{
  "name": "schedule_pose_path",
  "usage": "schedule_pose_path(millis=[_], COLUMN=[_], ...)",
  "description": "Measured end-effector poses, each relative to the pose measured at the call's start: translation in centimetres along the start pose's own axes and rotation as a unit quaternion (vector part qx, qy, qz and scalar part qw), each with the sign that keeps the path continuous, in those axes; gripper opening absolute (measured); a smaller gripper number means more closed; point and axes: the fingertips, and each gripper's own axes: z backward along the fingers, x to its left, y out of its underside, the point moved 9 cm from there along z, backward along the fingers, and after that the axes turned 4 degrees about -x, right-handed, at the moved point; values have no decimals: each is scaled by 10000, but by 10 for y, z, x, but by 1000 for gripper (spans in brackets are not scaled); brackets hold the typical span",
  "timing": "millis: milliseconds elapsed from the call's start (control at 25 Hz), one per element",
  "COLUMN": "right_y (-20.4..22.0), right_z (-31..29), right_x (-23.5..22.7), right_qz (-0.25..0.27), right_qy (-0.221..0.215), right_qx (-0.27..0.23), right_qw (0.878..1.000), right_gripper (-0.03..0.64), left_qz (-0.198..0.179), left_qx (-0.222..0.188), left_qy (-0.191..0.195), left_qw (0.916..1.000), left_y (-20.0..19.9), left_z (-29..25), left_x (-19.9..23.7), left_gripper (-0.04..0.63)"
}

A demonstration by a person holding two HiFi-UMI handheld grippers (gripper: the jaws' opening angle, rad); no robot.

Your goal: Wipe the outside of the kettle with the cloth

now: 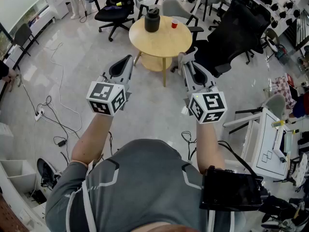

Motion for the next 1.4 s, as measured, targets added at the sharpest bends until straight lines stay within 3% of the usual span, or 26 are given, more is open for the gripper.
schedule_pose_path(millis=[920,1200,1400], right_y=[17,28,44], right_z=[-40,-79,-125], right_x=[46,-9,-56], right_qz=[-157,-278,-243], right_qy=[279,233,-95], right_qx=[10,-14,-54], right_qw=[9995,9993,9996], right_gripper=[52,52,52], left_qz=[85,-31,-193], left_qx=[2,31,52], left_qy=[239,140,-128], left_qw=[9997,9999,9997], left_y=[25,28,33], left_z=[9,-48,-97], left_x=[69,76,86], left_gripper=[8,8,8])
